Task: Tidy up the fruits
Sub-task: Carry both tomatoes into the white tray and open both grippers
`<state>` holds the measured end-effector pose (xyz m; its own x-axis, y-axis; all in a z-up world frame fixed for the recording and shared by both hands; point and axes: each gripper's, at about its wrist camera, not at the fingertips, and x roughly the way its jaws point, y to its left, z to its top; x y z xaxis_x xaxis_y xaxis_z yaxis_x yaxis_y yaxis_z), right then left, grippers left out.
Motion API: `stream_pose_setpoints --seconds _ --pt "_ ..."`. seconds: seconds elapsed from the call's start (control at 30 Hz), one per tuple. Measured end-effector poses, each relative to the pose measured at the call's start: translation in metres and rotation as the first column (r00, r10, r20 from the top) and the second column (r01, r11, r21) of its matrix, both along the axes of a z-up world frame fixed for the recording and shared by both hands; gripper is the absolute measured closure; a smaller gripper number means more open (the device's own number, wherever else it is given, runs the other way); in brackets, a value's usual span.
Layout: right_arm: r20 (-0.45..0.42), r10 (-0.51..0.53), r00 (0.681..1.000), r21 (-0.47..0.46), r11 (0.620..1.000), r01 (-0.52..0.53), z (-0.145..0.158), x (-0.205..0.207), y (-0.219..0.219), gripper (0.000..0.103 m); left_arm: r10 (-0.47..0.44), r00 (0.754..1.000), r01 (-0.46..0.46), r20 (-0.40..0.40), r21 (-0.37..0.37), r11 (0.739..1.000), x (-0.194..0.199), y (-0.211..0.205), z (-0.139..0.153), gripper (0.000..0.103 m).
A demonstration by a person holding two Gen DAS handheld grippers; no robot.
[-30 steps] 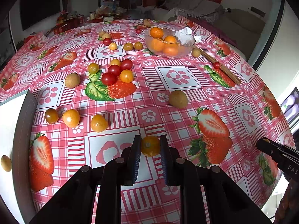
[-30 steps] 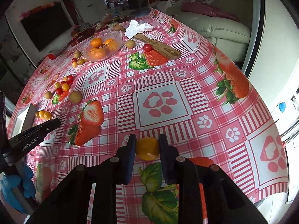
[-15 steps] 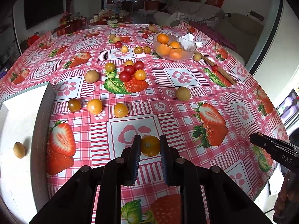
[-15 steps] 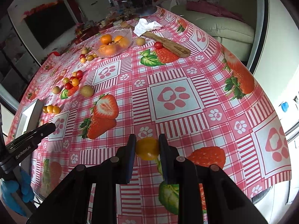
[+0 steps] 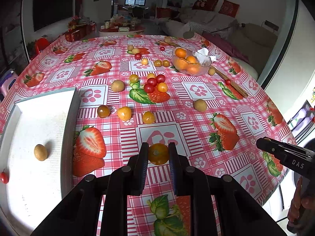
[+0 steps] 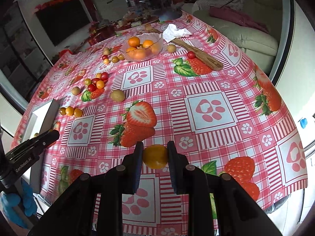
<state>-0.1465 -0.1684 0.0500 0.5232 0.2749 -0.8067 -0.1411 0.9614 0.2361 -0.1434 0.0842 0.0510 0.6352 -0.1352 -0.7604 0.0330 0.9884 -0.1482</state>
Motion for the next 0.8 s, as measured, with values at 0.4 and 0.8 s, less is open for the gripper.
stream_pose_setpoints --seconds 0.4,0.8 --pt "0.023 0.151 0.988 0.018 0.988 -0.152 0.021 0.000 0.074 0.076 0.115 0.993 -0.116 0.037 0.016 0.993 -0.029 0.061 0.010 0.082" --pt "0.028 0.385 0.923 0.056 0.921 -0.386 0.033 -0.008 0.193 0.076 0.312 0.950 -0.312 0.021 0.036 0.949 -0.069 0.152 -0.001 0.082"
